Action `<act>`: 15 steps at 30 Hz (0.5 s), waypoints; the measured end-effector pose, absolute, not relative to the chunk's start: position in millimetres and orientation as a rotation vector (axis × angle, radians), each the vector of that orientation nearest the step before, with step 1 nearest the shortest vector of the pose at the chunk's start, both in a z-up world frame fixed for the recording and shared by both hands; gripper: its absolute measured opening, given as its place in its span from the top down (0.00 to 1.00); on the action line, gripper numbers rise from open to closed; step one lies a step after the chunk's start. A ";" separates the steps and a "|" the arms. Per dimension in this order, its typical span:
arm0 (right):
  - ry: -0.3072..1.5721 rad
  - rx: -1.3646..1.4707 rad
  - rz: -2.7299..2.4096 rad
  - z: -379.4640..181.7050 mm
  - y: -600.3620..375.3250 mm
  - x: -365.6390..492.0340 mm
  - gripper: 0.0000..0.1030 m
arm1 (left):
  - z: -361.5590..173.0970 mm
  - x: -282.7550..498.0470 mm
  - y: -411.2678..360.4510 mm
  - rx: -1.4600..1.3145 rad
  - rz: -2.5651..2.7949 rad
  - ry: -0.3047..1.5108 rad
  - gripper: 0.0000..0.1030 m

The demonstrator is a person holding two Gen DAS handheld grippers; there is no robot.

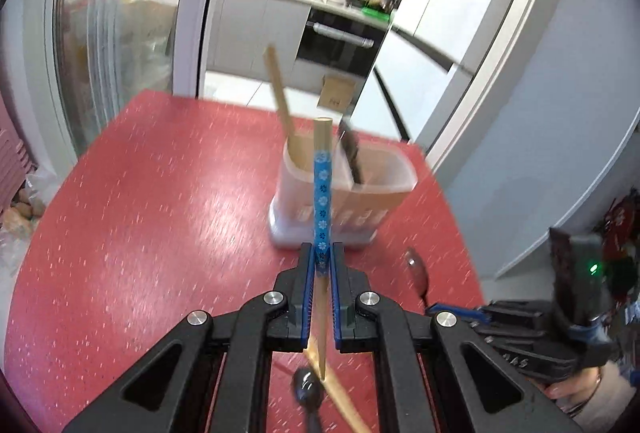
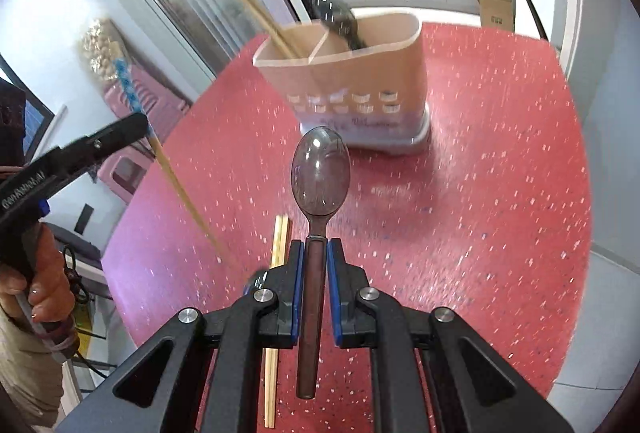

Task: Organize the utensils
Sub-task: 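Carry the chopstick and spoon to the beige caddy and drop them in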

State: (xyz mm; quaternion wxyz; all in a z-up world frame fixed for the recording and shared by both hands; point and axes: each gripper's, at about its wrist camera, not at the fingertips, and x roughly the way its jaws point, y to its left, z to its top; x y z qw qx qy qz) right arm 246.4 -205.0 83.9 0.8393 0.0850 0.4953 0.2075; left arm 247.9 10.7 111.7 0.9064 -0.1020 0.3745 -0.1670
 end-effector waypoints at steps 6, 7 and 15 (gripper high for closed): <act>1.001 0.204 0.434 100.5 -217.5 258.8 0.88 | 135.5 259.6 6.7 -0.230 -0.349 0.732 0.66; 0.991 0.202 0.431 104.8 -218.8 260.9 0.88 | 139.4 261.6 6.7 -0.232 -0.349 0.727 0.66; 0.921 0.205 0.427 141.7 -224.6 287.7 0.88 | 181.3 280.9 1.8 -0.254 -0.364 0.674 0.66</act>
